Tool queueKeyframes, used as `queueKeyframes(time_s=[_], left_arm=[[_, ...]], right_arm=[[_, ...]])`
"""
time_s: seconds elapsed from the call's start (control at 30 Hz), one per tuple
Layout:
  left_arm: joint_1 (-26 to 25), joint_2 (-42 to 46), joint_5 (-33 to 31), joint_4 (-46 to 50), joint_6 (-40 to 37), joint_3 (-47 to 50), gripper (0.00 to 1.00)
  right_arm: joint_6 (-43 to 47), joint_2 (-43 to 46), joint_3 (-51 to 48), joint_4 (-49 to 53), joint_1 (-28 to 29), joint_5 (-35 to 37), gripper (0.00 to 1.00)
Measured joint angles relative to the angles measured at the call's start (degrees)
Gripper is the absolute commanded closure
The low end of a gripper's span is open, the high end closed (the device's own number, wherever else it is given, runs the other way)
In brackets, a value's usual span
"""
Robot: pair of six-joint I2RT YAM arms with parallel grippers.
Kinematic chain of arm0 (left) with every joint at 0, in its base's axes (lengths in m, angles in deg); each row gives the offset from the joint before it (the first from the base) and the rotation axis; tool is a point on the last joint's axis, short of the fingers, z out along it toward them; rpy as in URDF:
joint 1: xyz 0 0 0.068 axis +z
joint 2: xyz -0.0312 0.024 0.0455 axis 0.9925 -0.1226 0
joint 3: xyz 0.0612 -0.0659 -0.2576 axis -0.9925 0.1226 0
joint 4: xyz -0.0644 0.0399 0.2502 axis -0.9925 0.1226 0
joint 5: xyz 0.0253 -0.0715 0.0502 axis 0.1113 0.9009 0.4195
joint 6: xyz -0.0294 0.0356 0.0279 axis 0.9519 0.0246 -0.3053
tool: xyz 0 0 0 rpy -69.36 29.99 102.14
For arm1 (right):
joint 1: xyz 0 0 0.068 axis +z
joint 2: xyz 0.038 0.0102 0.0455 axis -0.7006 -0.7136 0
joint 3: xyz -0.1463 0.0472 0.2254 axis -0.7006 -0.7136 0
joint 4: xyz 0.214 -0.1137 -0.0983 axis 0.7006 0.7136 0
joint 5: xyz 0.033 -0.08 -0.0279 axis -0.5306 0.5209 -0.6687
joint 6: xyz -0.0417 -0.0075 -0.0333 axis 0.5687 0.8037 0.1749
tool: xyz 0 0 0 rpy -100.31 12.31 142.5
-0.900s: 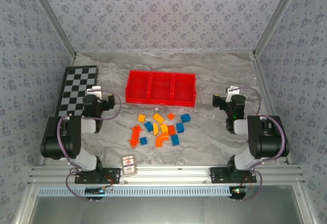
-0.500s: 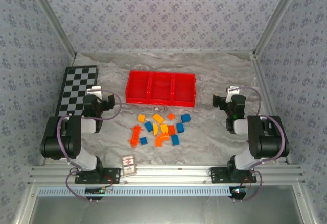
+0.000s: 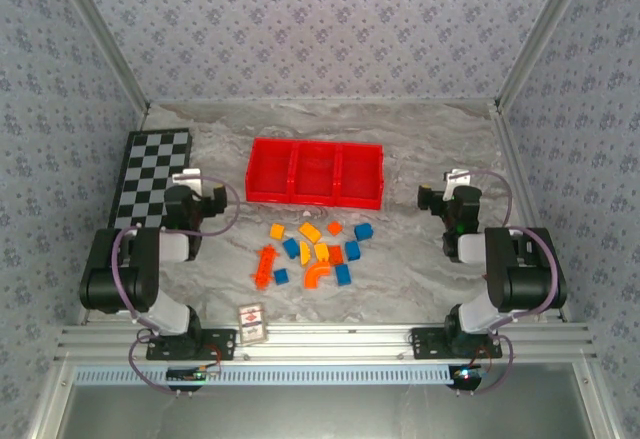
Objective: Sort the legos into containers by color
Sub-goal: Pick up the lego from the center of the table.
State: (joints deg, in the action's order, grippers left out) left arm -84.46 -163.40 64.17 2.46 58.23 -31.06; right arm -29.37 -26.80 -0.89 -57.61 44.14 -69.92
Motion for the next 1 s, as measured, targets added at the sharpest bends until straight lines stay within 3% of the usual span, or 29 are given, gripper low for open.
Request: queueKeyframes(time_s=[0.1, 0.23, 0.33, 0.47, 0.57, 0.73, 0.83, 1.0], left_arm=[[-4.98, 8.94, -5.18, 11.74, 0.48, -2.60, 0.00], [-9.22, 20.63, -10.73, 27.36, 7.67, -12.81, 0.01], [-10.03, 28.15, -11.78, 38.82, 14.53, -19.71, 0.01], [-11.54, 35.34, -9.42, 55.80, 19.76, -24.17, 0.00], [-12.66, 37.75, -5.01, 68.02, 21.62, -25.22, 0.00], [-13.79, 40.04, 2.89, 83.34, 23.89, -25.20, 0.00], [-14.40, 41.97, 5.35, 87.82, 25.22, -24.98, 0.00], [-16.44, 45.33, 7.04, 89.48, 26.29, -22.95, 0.00]], right_arm=[[-4.22, 10.34, 2.12, 12.37, 1.62, 4.92, 0.00], [-15.32, 22.12, 12.24, 28.85, -1.92, 4.79, 0.00], [-23.15, 27.82, 19.26, 39.01, -4.48, 0.55, 0.00], [-28.96, 27.85, 27.02, 52.87, -2.16, -9.20, 0.06], [-30.97, 24.44, 31.63, 63.87, 3.67, -14.45, 0.08], [-32.87, 18.93, 35.04, 78.68, 19.85, -15.76, 0.13], [-34.80, 15.69, 35.52, 83.38, 28.15, -14.78, 0.15], [-38.32, 10.36, 35.47, 86.95, 37.24, -11.39, 0.20]])
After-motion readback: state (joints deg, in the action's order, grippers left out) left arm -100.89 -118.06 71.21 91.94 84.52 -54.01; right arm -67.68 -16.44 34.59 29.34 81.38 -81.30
